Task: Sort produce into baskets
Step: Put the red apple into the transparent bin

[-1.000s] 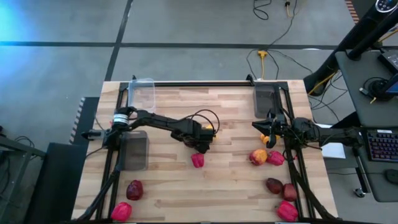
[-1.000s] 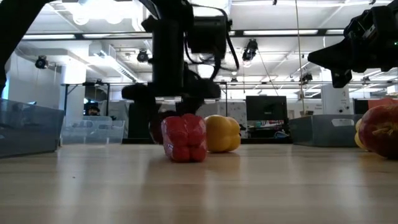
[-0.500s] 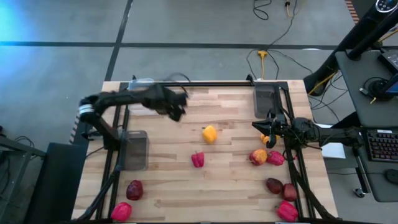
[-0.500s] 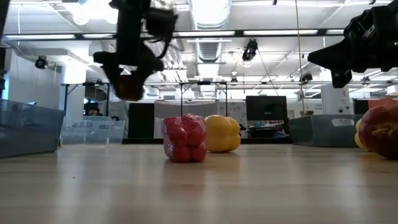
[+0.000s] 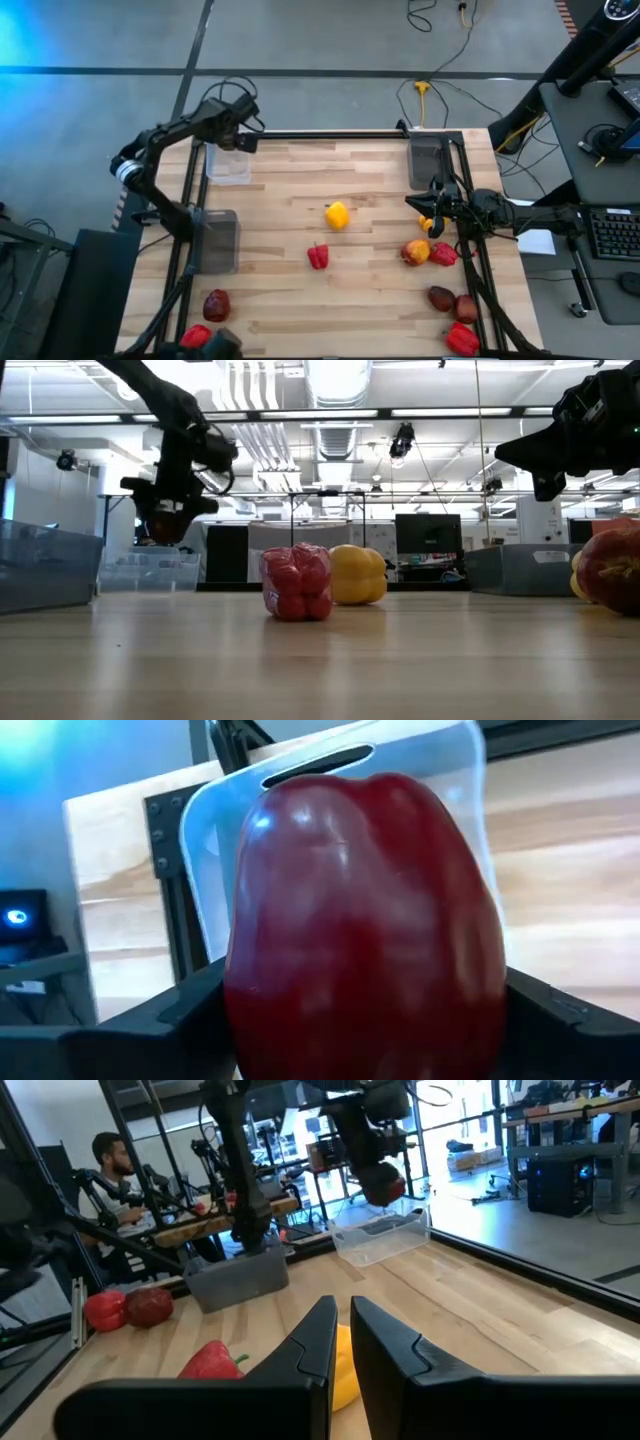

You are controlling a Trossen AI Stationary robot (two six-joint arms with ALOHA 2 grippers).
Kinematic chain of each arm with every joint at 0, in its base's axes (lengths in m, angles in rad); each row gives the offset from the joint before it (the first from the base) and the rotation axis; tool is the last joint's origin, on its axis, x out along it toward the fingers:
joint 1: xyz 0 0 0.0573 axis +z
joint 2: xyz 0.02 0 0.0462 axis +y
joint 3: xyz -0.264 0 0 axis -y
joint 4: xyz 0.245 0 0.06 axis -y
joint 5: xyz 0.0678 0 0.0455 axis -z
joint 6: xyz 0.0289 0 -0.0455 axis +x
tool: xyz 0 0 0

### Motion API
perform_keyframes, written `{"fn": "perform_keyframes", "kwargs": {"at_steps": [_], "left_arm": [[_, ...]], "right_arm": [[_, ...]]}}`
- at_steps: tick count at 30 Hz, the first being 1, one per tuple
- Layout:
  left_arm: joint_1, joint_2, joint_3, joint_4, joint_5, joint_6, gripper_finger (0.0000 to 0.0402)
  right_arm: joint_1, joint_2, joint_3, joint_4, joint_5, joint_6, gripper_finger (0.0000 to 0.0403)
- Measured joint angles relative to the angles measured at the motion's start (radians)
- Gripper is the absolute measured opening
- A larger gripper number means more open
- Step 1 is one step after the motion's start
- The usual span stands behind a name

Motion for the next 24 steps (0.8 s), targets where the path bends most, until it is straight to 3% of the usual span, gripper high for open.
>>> {"fn": "perform_keyframes", "kwargs": {"at_steps": [8,14,24], "left_arm": [[0.049,0.089,-0.009,0.043,0.014,0.036,0.0294],[0.077,0.152,-0.010,0.044,-0.033,0.044,0.0301],[0.105,0.177,-0.002,0.038,-0.039,0.049,0.0325]], "right_arm": [[0.000,0.000,0.000,0.000,0.000,0.000,0.0027],[0.000,0.000,0.000,0.000,0.000,0.000,0.0027],[0.000,0.000,0.000,0.000,0.000,0.000,0.0027]]}}
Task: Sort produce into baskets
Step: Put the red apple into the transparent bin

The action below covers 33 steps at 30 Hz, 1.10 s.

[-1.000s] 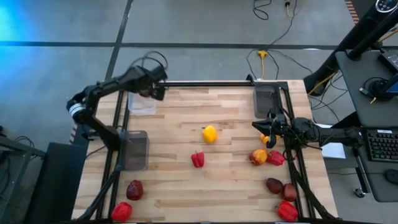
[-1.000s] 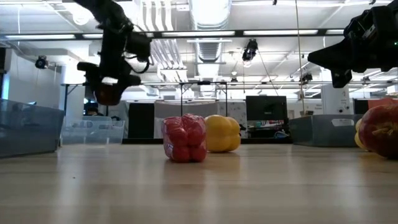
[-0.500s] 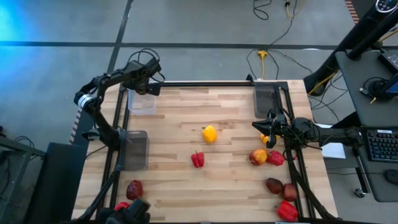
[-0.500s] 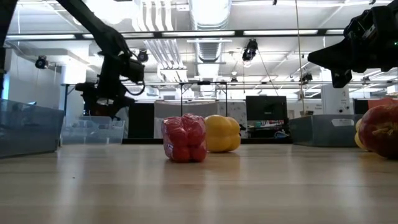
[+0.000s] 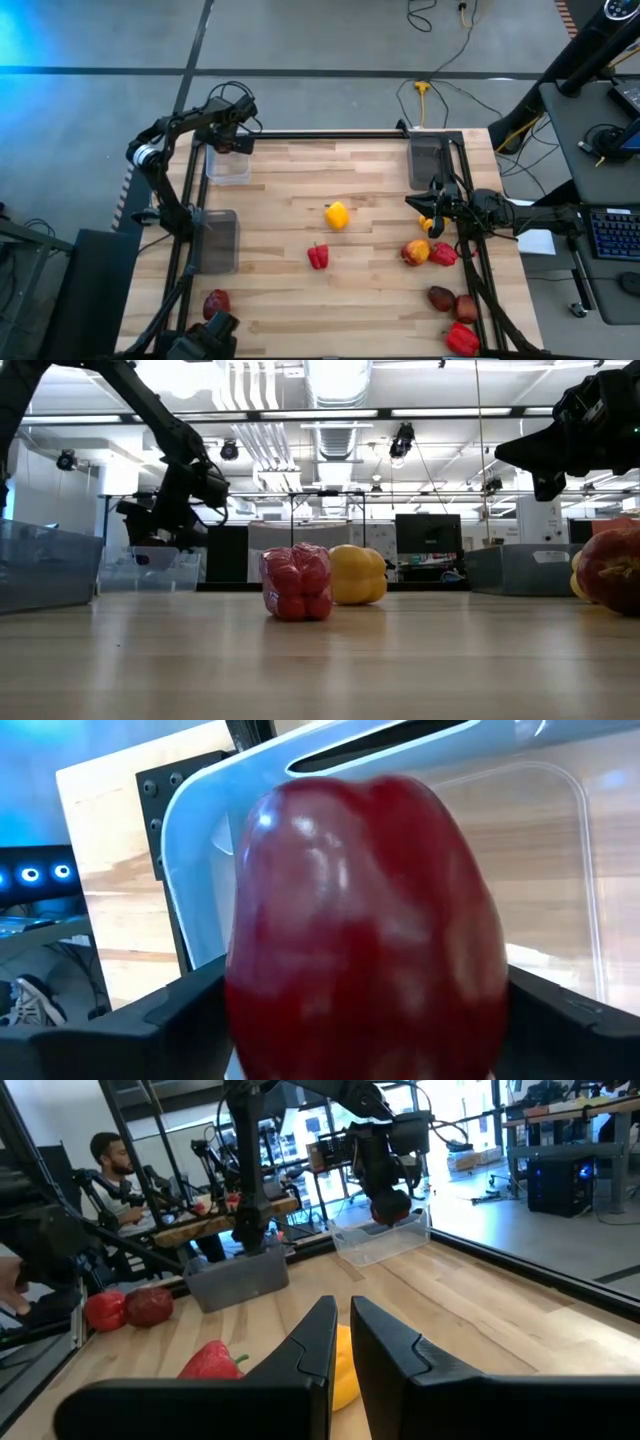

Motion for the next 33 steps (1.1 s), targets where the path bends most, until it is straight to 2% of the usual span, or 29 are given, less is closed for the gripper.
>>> {"fn": "perform_keyframes", "kwargs": {"at_steps": [6,12,17,20,26,33], "left_arm": [[0.000,-0.001,0.009,-0.016,0.007,0.000,0.0353],[-0.010,-0.045,0.048,-0.085,0.015,0.023,0.0358],[-0.073,-0.140,0.076,-0.080,0.134,0.043,0.0350],[-0.177,-0.218,0.067,-0.017,0.197,0.043,0.0346],[-0.470,-0.331,0.055,0.124,0.213,0.052,0.0346],[-0.819,-0.347,0.052,0.223,0.210,0.049,0.0346]], "right_arm": [[0.000,0.000,0.000,0.000,0.000,0.000,0.0027],[0.000,0.000,0.000,0.000,0.000,0.000,0.0027],[0.000,0.000,0.000,0.000,0.000,0.000,0.0027],[0.000,0.000,0.000,0.000,0.000,0.000,0.0027],[0.000,0.000,0.000,0.000,0.000,0.000,0.0027],[0.000,0.000,0.000,0.000,0.000,0.000,0.0027]]}}
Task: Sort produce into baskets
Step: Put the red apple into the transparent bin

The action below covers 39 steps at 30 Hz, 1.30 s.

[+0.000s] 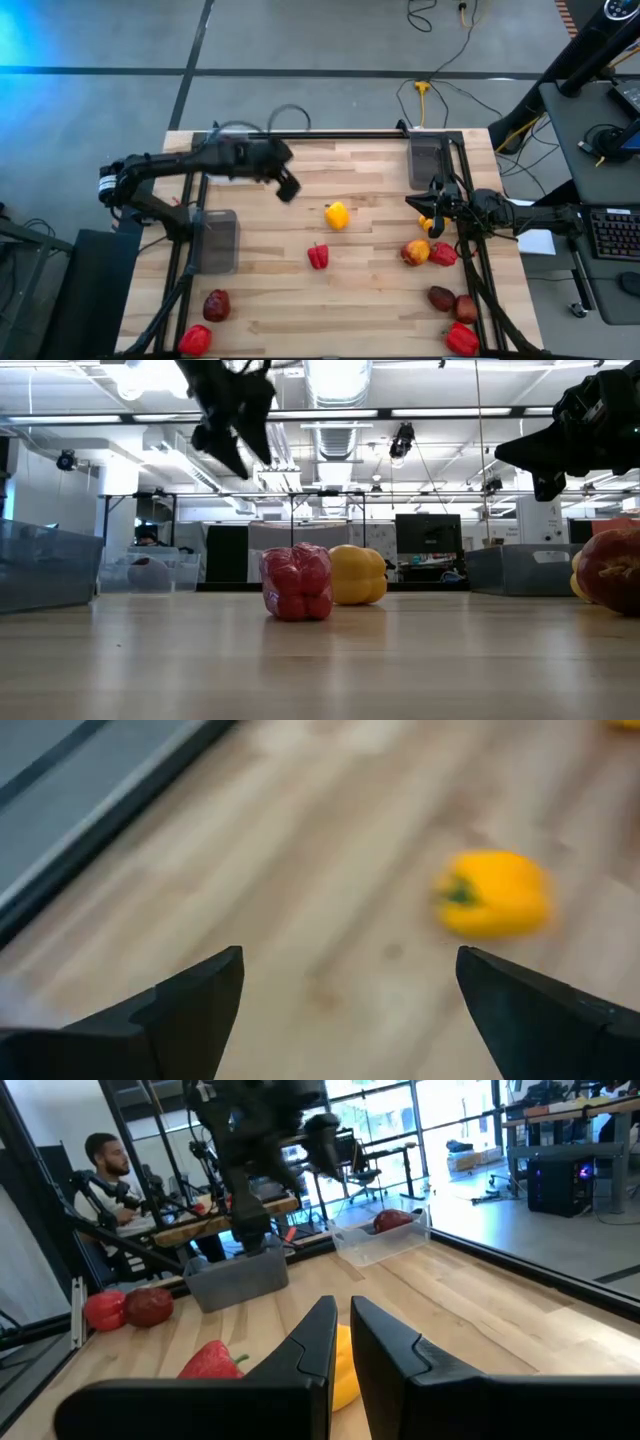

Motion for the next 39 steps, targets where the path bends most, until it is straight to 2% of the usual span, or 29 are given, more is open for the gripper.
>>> {"fn": "perform_keyframes", "kwargs": {"at_steps": [6,12,18,21,25,27,30,35,39], "left_arm": [[-0.210,0.048,-0.001,0.104,-0.027,-0.041,0.0345],[-0.336,0.096,-0.001,0.266,-0.039,-0.130,0.0345],[-0.430,0.151,-0.001,0.315,-0.040,-0.242,0.0345],[-0.475,0.186,0.000,0.317,-0.044,-0.279,0.0345],[-0.520,0.229,0.003,0.340,-0.044,-0.297,0.0345],[-0.531,0.239,0.004,0.357,-0.044,-0.301,0.0345],[-0.534,0.247,0.004,0.349,-0.044,-0.283,0.0345],[-0.534,0.225,-0.028,0.330,-0.037,-0.202,0.0345],[-0.531,0.138,-0.106,0.328,-0.027,-0.090,0.0345]], "right_arm": [[0.000,0.000,0.000,0.000,0.000,0.000,0.0027],[0.001,0.000,0.000,0.043,0.000,-0.034,0.0027],[0.000,0.000,0.000,0.195,0.007,0.445,0.0027],[0.000,0.000,0.001,0.194,0.047,0.529,0.0027],[0.028,0.044,0.042,0.178,-0.031,0.605,0.0027],[0.058,0.101,0.102,0.114,-0.030,0.619,0.0027],[0.106,0.234,0.241,-0.074,-0.027,0.605,0.0027],[0.200,0.529,0.522,-0.390,-0.027,0.627,0.0027],[0.283,0.773,0.747,-0.649,-0.031,0.737,0.0027]]}}
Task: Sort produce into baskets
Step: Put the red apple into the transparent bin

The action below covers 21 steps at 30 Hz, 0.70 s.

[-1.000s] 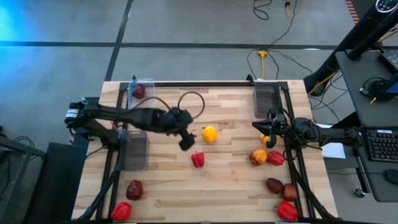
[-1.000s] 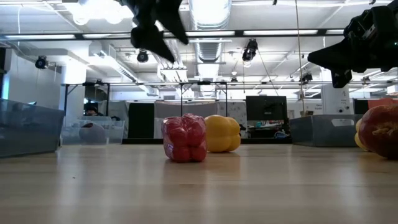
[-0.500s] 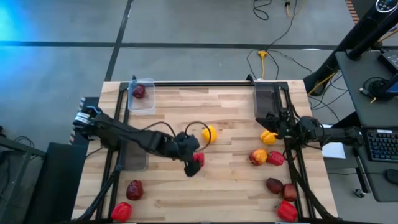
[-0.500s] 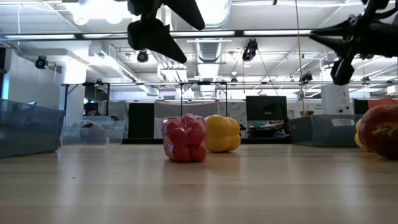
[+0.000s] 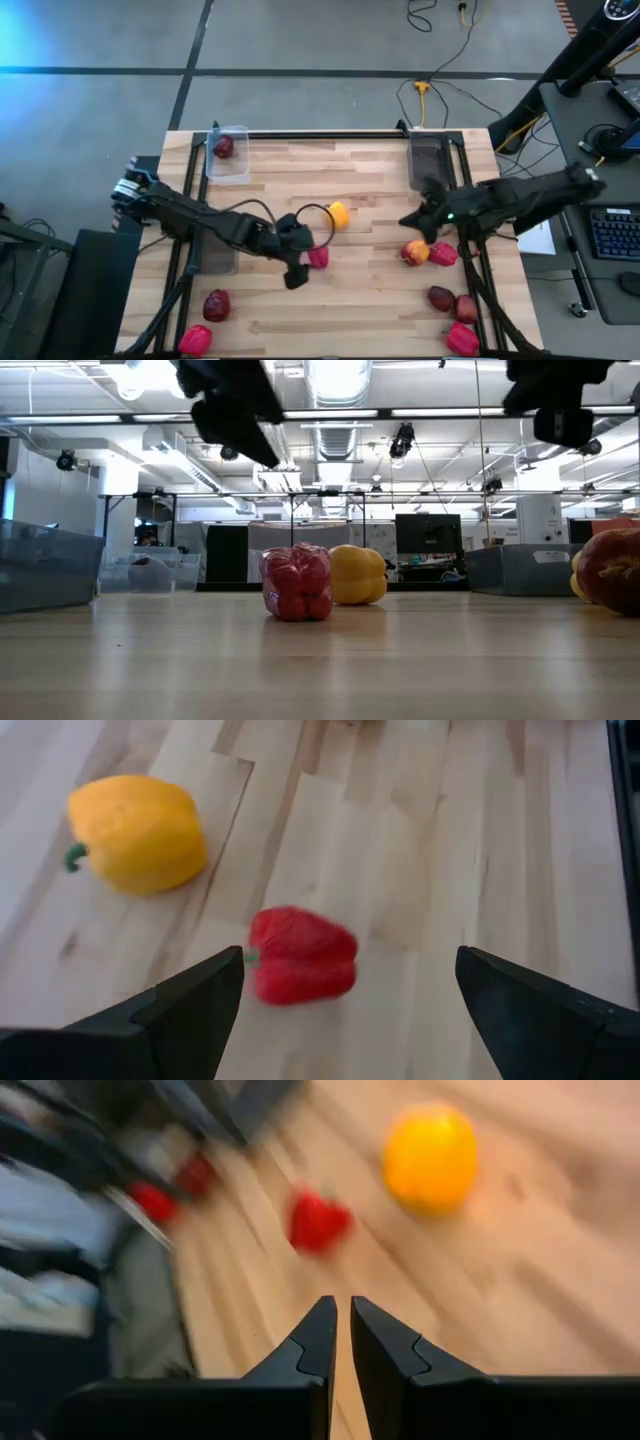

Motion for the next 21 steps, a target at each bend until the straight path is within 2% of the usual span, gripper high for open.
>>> {"fn": "perform_keyframes", "kwargs": {"at_steps": [5,7,10,16,21], "left_arm": [[0.001,-0.086,-0.139,0.082,0.004,0.077,0.0345],[0.001,-0.107,-0.195,0.158,0.049,0.076,0.0345],[0.001,-0.132,-0.265,0.276,0.084,0.065,0.0345],[0.020,-0.163,-0.366,0.463,0.087,0.087,0.0346],[0.044,-0.184,-0.408,0.498,0.121,0.088,0.0346]], "right_arm": [[0.134,0.273,0.264,-0.328,-0.061,0.103,0.0027],[0.190,0.359,0.363,-0.418,-0.091,0.145,0.0031],[0.260,0.485,0.479,-0.523,-0.192,0.190,0.0051],[0.370,0.676,0.617,-0.691,-0.317,0.300,0.0137],[0.417,0.764,0.623,-0.722,-0.439,0.373,0.0228]]}}
